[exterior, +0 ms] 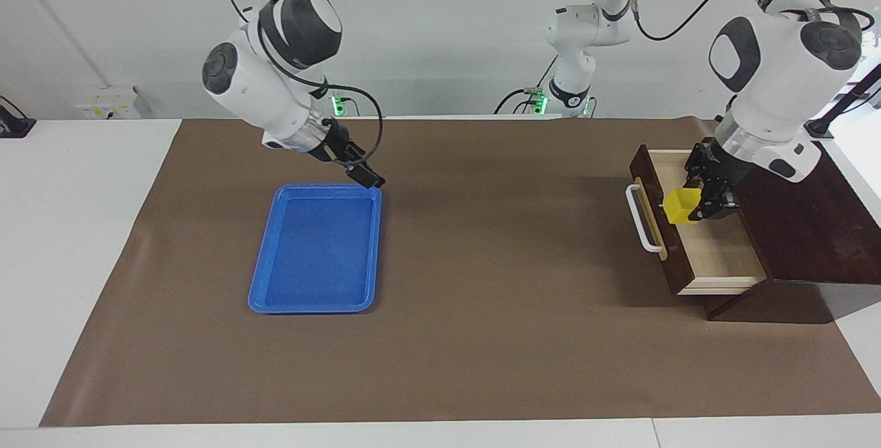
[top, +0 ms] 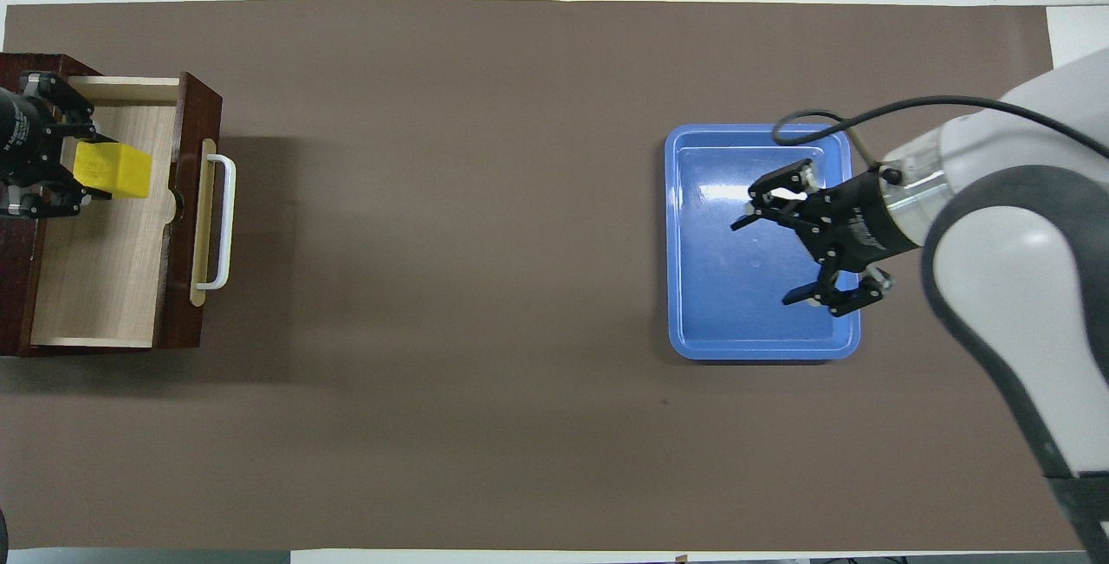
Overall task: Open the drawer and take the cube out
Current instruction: 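Lift the cube with the left gripper while the right gripper reaches toward it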
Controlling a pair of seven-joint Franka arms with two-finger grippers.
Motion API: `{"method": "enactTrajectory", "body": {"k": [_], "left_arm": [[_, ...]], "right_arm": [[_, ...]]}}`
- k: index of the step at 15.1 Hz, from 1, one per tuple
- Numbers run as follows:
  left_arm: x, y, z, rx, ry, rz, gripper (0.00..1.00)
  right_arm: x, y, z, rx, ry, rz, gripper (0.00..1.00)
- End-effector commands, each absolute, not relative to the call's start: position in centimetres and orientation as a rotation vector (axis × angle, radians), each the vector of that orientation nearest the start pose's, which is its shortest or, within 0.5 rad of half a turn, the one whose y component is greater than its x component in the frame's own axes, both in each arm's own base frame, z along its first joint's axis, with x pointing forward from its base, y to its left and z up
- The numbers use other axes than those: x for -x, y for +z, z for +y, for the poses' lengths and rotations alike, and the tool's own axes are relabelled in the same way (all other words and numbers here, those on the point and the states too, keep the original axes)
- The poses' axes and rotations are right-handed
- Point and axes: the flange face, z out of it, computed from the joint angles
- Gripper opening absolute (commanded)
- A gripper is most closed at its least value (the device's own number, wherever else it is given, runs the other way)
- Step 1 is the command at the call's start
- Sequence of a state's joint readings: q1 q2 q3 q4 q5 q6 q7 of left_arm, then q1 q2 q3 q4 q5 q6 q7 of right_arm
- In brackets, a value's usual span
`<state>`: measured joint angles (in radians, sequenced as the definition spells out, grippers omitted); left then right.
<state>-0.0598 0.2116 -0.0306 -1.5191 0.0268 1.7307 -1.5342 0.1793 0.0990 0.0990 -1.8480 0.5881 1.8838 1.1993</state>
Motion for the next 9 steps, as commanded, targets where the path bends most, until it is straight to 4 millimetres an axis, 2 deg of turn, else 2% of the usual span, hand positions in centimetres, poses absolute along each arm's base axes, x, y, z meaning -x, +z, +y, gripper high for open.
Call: {"method": "enactTrajectory", "body": {"k": [1, 3, 6, 9], "left_arm": [[-63.6, 54.6, -8.9, 2.251, -0.037, -2.137, 0.00], [-63.2, 55.0, -12.8, 2.203, -0.043, -2.196, 0.00], [-61.8, 55.1, -18.6, 2.119, -0.037, -2.292, 0.00], [-60.3, 55.0, -23.0, 2.082, 0.031, -2.348, 0.00]], "right_arm": [[-55.4, 45.6, 23.3, 2.115, 0.641, 1.566, 1.00], [-55.0, 44.8, 25.1, 1.980, 0.693, 1.616, 1.00], [-54.1, 43.2, 29.2, 1.944, 0.682, 1.666, 1.00], [-54.3, 41.0, 32.2, 1.892, 0.708, 1.682, 1.00]]}}
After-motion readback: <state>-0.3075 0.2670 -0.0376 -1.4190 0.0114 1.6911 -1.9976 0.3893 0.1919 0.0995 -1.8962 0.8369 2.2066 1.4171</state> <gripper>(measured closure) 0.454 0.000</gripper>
